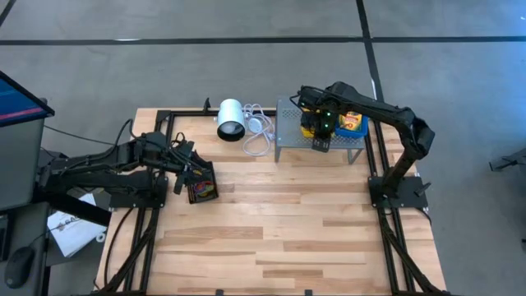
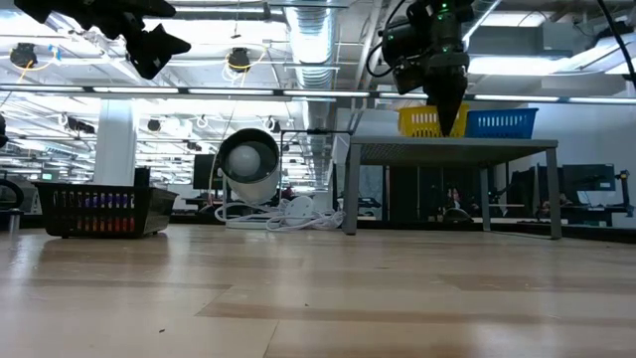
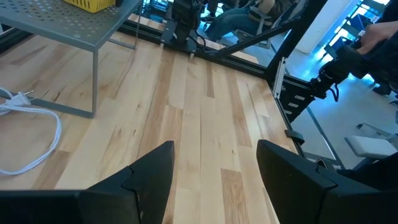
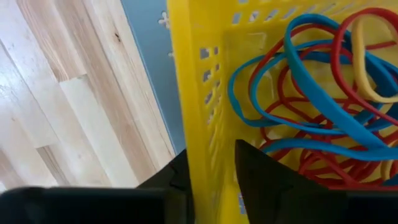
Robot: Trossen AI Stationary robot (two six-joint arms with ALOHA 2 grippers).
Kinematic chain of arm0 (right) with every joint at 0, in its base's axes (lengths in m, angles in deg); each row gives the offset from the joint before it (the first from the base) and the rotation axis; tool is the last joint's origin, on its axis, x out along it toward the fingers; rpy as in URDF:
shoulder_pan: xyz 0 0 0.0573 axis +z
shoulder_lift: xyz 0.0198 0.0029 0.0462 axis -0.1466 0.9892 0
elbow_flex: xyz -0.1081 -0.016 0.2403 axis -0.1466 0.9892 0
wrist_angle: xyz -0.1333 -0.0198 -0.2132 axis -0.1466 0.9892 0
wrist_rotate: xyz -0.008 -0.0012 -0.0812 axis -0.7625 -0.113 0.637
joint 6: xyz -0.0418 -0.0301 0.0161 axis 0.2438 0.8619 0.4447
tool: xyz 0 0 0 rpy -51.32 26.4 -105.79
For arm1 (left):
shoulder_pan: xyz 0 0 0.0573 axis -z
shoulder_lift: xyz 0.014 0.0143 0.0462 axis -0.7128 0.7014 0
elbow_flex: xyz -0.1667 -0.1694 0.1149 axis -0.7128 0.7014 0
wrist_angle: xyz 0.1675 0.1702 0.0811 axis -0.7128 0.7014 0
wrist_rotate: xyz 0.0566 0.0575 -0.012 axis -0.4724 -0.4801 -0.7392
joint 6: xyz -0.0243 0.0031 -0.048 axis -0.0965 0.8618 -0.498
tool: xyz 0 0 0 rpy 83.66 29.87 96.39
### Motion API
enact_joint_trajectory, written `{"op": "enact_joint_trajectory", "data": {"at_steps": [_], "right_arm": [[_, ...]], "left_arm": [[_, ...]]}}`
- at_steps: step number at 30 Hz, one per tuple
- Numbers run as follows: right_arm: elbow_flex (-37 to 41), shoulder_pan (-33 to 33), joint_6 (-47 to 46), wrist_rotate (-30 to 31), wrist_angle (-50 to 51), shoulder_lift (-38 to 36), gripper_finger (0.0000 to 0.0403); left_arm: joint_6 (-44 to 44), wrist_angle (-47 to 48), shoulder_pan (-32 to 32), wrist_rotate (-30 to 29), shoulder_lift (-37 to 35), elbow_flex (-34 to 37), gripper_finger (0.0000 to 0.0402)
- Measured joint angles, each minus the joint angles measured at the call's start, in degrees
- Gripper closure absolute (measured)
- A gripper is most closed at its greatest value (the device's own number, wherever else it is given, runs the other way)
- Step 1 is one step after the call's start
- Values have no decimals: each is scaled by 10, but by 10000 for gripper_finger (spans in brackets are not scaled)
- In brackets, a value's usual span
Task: Pick & Place Office Desk Supplies
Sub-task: Put the yellow bin on the shelf
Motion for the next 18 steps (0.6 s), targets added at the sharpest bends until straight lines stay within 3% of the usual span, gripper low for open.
{"op": "enact_joint_trajectory", "data": {"at_steps": [18], "right_arm": [[-2,0,-15,3,0,0,221]], "left_arm": [[1,-17,0,0,0,0,176]]}}
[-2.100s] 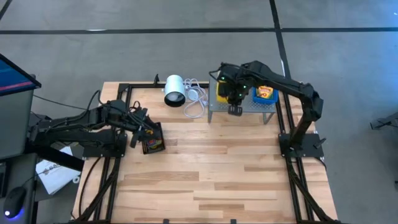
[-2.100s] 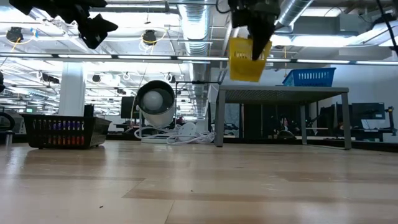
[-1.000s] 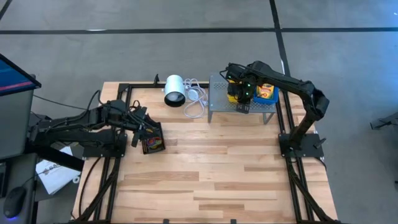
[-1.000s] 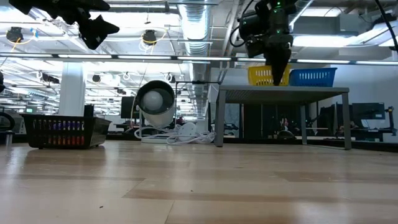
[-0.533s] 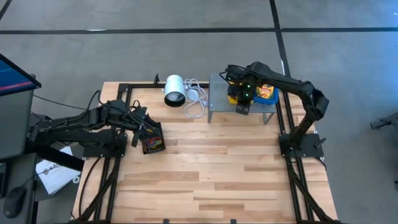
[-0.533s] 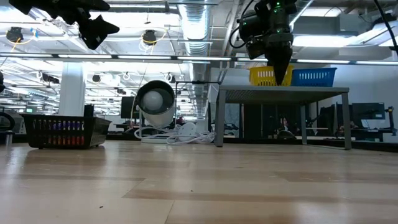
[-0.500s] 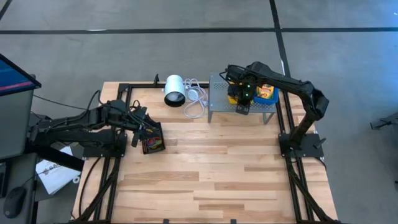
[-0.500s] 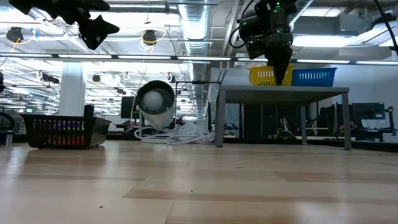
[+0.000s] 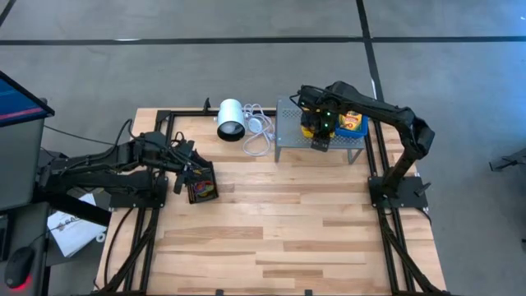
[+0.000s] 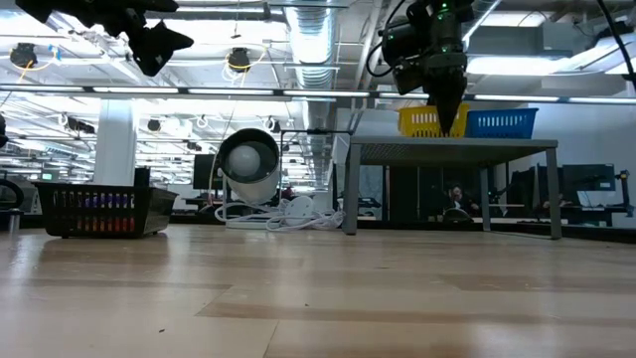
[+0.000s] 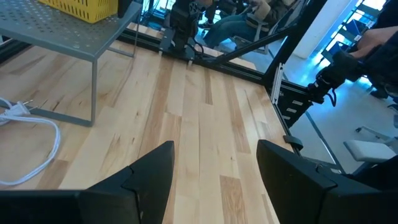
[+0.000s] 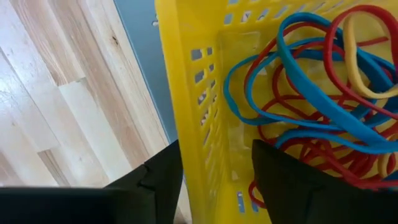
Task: Pick & Place Office Desk Supplies
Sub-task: Put the yellow bin on the shelf, then put the black bin on the shelf
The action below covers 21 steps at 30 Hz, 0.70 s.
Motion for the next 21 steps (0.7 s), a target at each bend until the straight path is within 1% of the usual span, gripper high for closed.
{"op": "enact_joint_trajectory", "data": {"at_steps": [5,11,17,21], "right_arm": [[-19,0,-7,0,13,0,210],[-44,2,-17,0,31,0,210],[-55,17,-22,0,43,0,211],[-69,31,-25,0,55,0,211]], "left_arm": [[0,1,0,0,0,0,176],[0,1,0,0,0,0,176],[-8,3,0,-1,4,0,176],[-31,38,5,-2,23,0,176]]}}
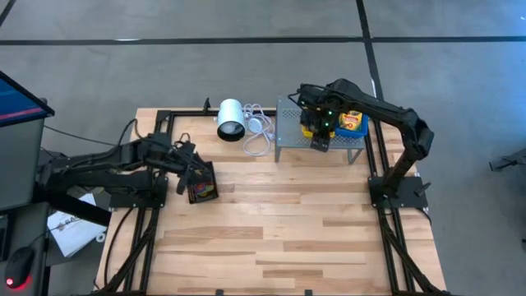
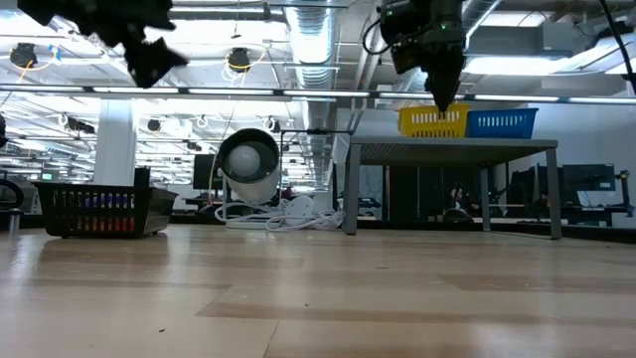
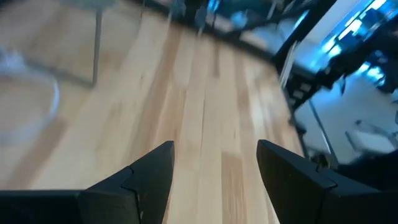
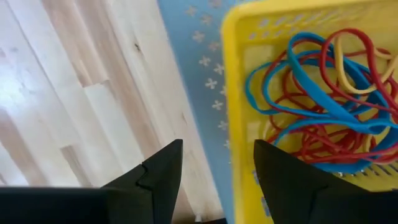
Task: Pick & Place Office Desk Supplies
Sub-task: Put the black bin on the shelf
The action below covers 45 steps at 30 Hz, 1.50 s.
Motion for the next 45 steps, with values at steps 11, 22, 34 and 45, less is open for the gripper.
{"op": "enact_joint_trajectory", "data": {"at_steps": [11,22,34,45], "right_arm": [[-68,35,-34,0,17,0,211],[-115,116,-56,0,-7,0,213],[-115,192,-60,3,-72,0,214],[-115,239,-22,48,-81,0,214]], "left_arm": [[-32,165,82,-38,111,-17,191],[-97,359,162,-136,214,-55,232],[-265,414,118,-234,265,-63,244],[-375,444,55,-207,261,-63,239]]}}
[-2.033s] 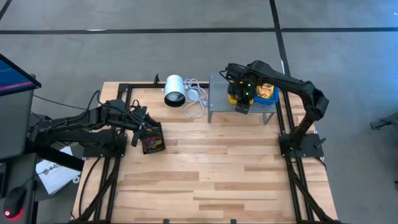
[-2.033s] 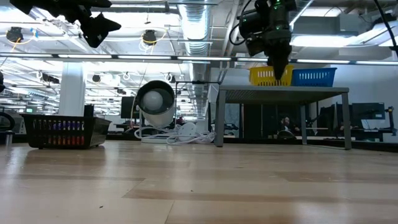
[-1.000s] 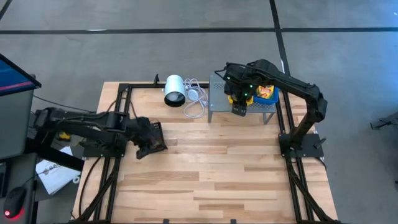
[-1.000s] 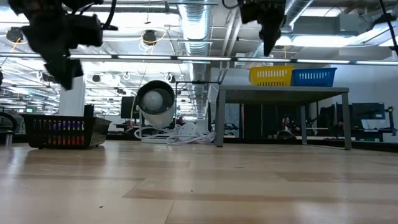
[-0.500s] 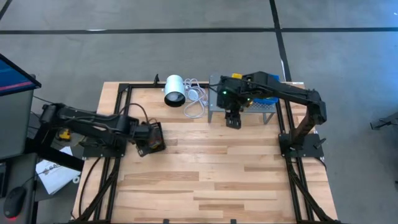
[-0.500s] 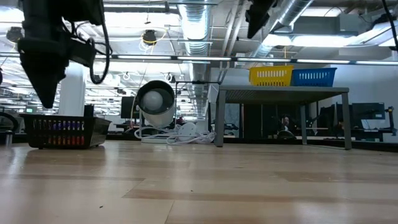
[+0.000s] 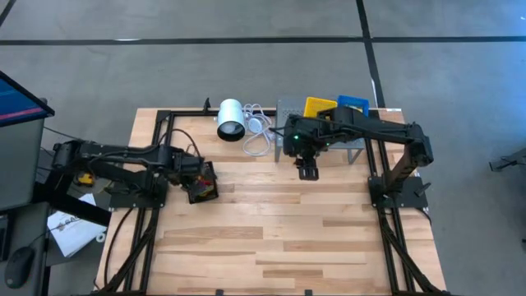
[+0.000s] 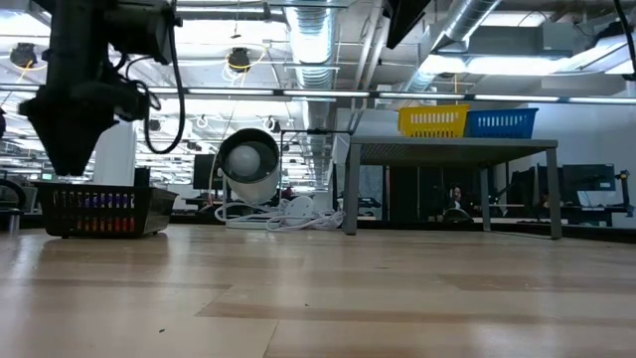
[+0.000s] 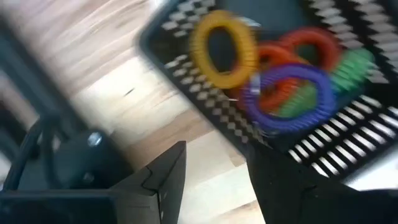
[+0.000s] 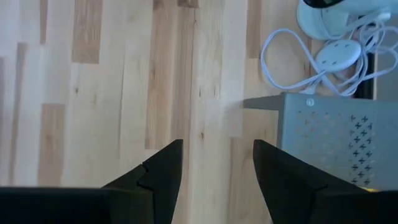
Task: Pick & Place Office Desk Supplies
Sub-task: Put the black bin on the shelf
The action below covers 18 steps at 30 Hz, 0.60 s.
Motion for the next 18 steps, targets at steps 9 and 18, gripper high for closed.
{"op": "enact_joint_trajectory", "data": {"at_steps": [9,18], "right_arm": [[0,4,13,16,-2,0,214],[0,14,-1,17,-10,-6,214]], "left_arm": [[-124,-19,-43,4,6,2,223],[-163,-52,-45,9,77,3,227]]}}
